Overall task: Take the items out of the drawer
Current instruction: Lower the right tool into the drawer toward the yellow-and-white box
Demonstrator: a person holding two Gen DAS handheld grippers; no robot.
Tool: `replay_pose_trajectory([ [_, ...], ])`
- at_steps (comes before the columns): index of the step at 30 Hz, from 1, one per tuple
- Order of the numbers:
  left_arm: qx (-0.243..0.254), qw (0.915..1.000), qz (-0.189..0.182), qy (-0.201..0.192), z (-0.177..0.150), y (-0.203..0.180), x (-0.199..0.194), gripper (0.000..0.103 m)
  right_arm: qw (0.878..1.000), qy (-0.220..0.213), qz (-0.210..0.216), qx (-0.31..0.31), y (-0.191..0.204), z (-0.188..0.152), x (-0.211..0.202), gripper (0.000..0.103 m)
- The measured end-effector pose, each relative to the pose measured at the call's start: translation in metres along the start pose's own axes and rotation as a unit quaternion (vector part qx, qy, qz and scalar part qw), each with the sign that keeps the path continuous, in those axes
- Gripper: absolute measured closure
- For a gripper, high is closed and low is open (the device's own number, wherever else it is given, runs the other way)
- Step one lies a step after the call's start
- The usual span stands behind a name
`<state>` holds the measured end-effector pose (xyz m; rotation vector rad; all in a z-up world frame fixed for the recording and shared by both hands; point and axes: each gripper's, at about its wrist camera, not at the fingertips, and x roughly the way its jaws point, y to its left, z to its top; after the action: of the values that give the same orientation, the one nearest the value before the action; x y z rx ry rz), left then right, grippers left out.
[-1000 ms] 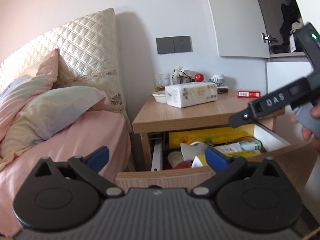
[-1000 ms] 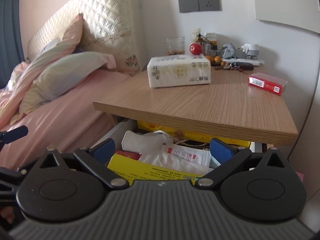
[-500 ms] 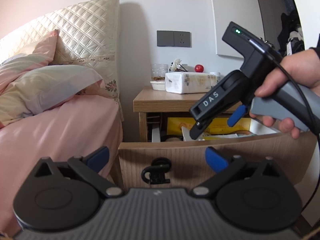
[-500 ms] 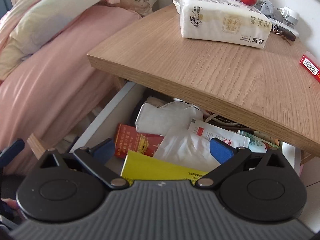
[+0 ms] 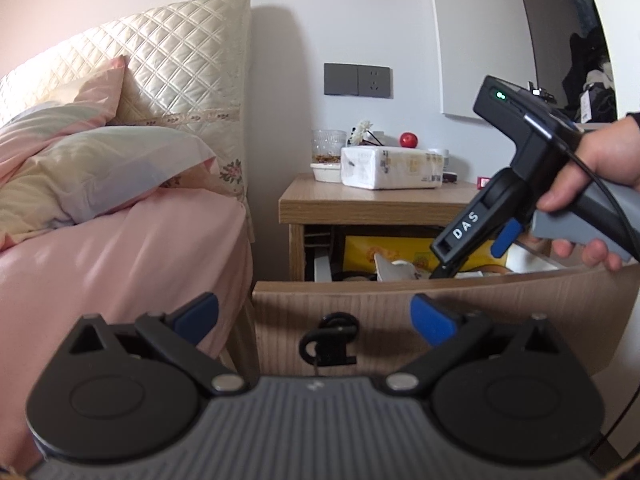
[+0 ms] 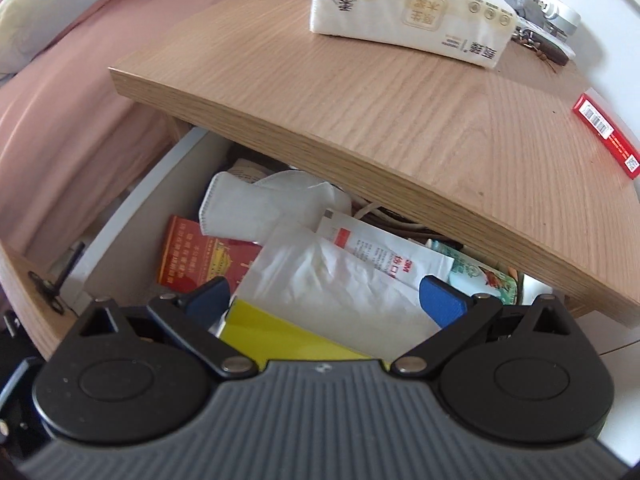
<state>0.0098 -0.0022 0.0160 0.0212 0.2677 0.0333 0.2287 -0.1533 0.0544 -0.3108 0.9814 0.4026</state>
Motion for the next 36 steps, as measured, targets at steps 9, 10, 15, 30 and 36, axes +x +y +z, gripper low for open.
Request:
replay_pose_trajectory([
  [9, -0.003, 1.0, 0.003, -0.003, 0.003, -0.001, 0.0, 0.0, 1.0, -0.002, -0.018, 0.004, -0.013, -0.008, -0.013, 0.0],
  [10, -0.003, 1.0, 0.003, -0.003, 0.003, -0.001, 0.0, 0.0, 1.0, -0.003, -0.02, 0.006, -0.015, -0.008, -0.015, 0.0],
  [15, -0.004, 1.0, 0.003, -0.006, 0.003, -0.001, -0.001, 0.0, 0.999, -0.009, -0.033, 0.016, -0.027, -0.012, -0.017, 0.0],
  [30, -0.004, 1.0, 0.004, -0.004, 0.001, -0.001, -0.001, 0.0, 0.998, -0.027, 0.004, 0.048, -0.023, -0.011, -0.034, 0.0],
  [36, -0.009, 0.9999, 0.005, 0.007, -0.002, 0.001, 0.001, 0.0, 1.0, 0.007, 0.011, 0.016, -0.001, -0.004, -0.008, 0.0],
])
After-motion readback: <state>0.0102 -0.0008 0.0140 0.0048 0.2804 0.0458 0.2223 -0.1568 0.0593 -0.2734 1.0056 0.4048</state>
